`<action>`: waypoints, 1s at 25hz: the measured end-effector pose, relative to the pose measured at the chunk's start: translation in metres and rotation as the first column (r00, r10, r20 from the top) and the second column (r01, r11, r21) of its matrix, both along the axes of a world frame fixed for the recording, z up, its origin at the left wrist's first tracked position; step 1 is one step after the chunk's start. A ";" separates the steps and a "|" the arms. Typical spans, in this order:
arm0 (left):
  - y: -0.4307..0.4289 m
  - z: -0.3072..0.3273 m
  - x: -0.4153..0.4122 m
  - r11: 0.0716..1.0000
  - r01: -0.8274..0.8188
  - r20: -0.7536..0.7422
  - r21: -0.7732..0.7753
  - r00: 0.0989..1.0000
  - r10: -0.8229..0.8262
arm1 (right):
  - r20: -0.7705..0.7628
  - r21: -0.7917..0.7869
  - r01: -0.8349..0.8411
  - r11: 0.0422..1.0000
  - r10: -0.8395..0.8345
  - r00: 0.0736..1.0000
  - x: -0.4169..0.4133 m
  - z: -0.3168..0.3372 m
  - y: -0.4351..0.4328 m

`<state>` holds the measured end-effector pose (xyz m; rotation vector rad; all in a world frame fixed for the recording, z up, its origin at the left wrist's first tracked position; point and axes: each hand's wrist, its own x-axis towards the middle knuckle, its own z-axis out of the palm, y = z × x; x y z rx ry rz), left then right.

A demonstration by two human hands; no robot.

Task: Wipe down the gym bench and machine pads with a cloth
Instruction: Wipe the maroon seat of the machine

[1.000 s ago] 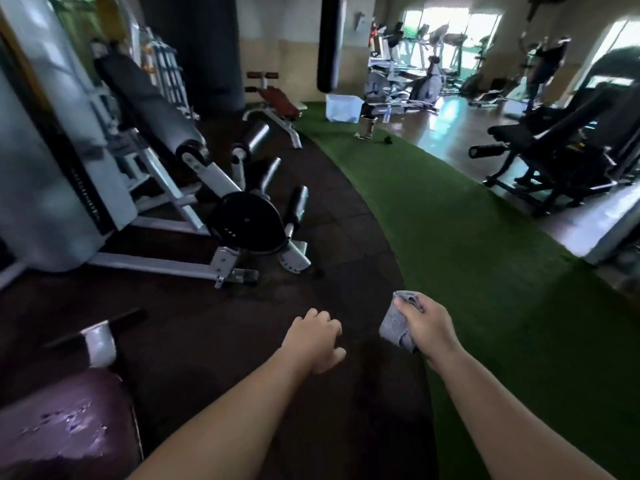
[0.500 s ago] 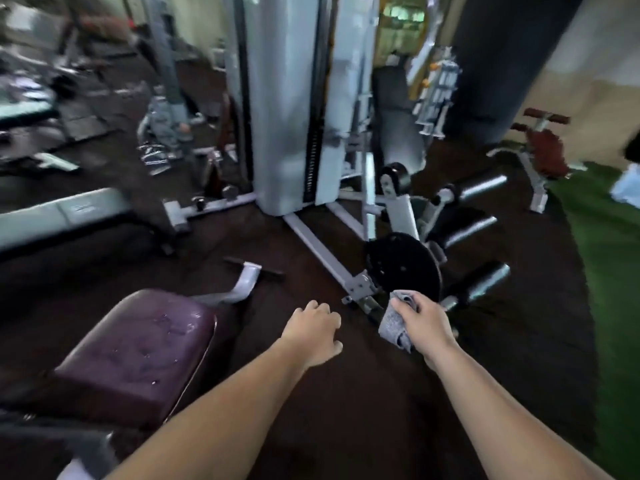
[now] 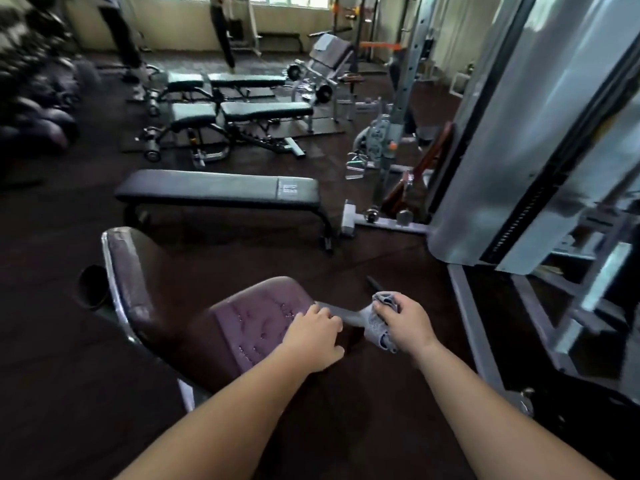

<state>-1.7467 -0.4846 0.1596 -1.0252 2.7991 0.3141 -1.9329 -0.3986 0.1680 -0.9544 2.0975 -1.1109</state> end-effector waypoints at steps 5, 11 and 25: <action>-0.037 0.002 0.005 0.978 -0.199 -0.105 0.067 0.973 0.205 | -0.008 0.064 -0.199 0.978 0.200 0.980 0.005 -0.007 -0.095; -0.091 -0.024 -0.027 0.809 -0.491 -0.270 0.325 0.771 0.576 | 0.195 0.151 -0.422 0.894 0.392 0.899 0.004 -0.029 -0.205; -0.129 -0.194 -0.062 0.037 -0.784 -0.094 0.620 -0.028 0.995 | 0.071 0.476 -0.762 0.440 0.844 0.532 -0.014 -0.187 -0.353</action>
